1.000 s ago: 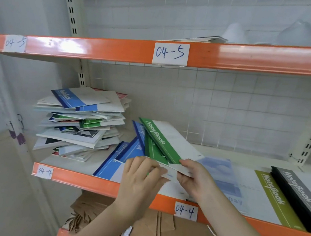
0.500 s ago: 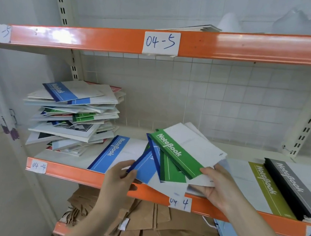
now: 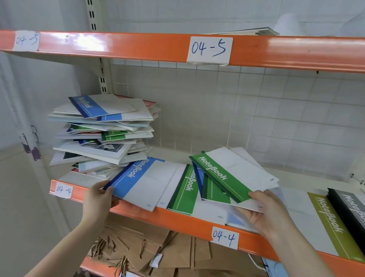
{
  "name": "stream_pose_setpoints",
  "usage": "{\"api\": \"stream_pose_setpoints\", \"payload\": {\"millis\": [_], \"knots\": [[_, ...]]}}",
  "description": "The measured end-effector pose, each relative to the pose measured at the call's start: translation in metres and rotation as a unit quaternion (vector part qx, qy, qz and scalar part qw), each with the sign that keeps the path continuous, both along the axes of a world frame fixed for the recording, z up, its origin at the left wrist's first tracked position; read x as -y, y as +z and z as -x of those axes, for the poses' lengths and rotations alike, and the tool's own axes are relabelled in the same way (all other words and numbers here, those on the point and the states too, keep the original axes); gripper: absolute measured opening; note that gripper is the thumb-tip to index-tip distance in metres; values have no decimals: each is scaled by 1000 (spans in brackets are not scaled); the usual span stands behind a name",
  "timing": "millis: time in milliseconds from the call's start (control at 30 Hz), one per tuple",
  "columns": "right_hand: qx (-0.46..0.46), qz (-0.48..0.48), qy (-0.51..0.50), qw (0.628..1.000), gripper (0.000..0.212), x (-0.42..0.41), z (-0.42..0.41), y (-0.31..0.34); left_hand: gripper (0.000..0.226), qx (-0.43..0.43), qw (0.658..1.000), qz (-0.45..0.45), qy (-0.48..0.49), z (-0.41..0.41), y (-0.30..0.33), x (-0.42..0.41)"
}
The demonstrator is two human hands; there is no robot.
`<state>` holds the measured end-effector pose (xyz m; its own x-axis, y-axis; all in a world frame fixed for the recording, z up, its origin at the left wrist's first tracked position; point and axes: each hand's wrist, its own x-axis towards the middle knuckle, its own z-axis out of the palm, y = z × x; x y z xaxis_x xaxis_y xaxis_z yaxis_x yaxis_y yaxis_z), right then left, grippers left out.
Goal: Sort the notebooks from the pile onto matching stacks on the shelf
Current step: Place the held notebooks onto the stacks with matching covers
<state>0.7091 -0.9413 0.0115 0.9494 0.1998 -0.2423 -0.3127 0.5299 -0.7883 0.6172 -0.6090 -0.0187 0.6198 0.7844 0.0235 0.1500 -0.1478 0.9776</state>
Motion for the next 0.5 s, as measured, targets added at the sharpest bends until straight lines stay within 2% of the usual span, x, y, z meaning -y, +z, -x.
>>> {"api": "stream_pose_setpoints", "payload": {"millis": [100,367,500], "knots": [[-2,-14,4,1000,19,-7,1,0,33,-39,998,-32,-40,-8,-5,6],[-12,-32,-5,999,14,-15,1,0,33,-116,965,-218,-84,-16,-9,4],[-15,-39,0,999,18,-18,1,-2,35,-160,950,-249,-94,-18,-7,1]]}}
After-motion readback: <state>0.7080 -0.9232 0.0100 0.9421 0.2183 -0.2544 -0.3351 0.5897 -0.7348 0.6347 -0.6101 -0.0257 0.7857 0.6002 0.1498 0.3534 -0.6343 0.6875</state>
